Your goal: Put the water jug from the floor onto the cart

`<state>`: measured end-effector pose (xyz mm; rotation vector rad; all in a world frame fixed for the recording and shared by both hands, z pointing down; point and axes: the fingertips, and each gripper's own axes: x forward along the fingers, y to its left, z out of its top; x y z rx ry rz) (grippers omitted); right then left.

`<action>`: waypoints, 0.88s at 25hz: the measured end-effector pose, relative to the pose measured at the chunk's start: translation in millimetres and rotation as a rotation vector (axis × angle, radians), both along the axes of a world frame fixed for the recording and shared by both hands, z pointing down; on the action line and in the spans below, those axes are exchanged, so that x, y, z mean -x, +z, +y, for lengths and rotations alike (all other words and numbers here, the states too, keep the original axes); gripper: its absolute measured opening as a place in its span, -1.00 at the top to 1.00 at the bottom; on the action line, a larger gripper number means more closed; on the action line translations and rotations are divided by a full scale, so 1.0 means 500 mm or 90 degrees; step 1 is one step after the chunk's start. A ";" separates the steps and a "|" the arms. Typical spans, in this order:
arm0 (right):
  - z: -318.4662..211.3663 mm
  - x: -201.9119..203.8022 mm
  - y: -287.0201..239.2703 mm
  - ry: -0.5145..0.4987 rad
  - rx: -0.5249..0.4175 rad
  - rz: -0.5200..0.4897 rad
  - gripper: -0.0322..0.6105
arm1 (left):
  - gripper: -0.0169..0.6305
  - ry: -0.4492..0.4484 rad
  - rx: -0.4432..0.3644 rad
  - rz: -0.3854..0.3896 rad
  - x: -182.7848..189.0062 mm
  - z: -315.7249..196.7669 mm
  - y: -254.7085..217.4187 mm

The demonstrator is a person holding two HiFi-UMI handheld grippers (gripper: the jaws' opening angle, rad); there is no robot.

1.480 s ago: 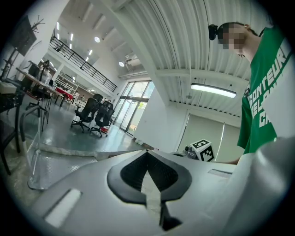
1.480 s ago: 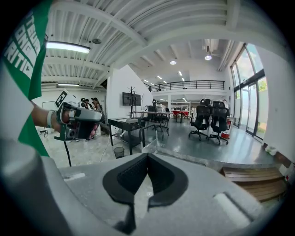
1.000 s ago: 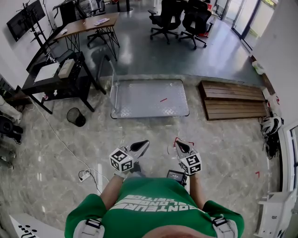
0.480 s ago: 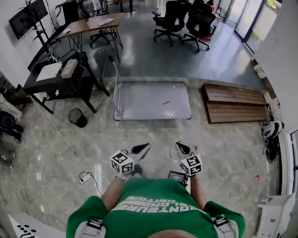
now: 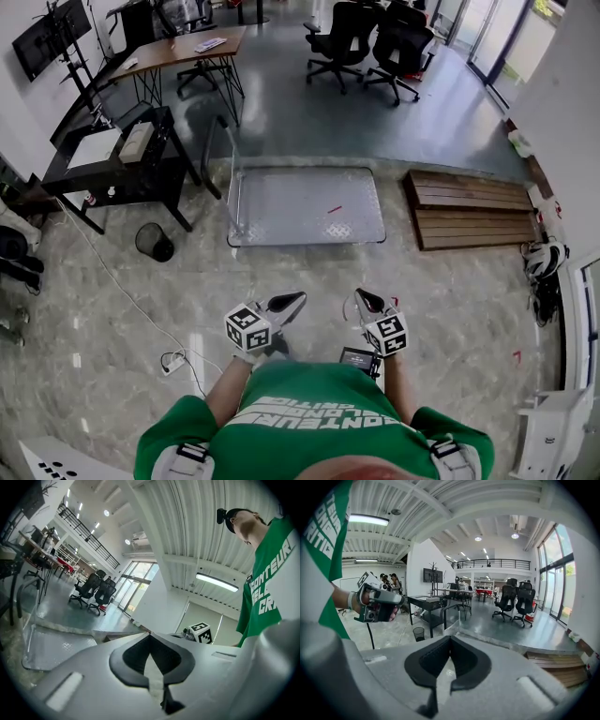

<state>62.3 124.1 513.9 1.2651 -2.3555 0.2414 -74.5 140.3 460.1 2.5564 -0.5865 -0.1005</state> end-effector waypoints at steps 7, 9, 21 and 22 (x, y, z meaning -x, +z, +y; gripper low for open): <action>-0.028 0.026 0.013 0.017 0.006 -0.001 0.92 | 0.90 0.016 -0.001 -0.002 0.026 -0.030 0.012; -0.040 0.041 0.013 0.015 0.007 0.001 0.92 | 0.90 0.014 0.001 -0.002 0.043 -0.042 0.013; -0.078 0.062 0.017 0.030 0.015 0.012 0.92 | 0.90 0.014 0.015 0.002 0.092 -0.082 0.028; -0.080 0.058 0.018 0.032 0.016 0.012 0.92 | 0.90 0.015 0.016 0.001 0.090 -0.084 0.028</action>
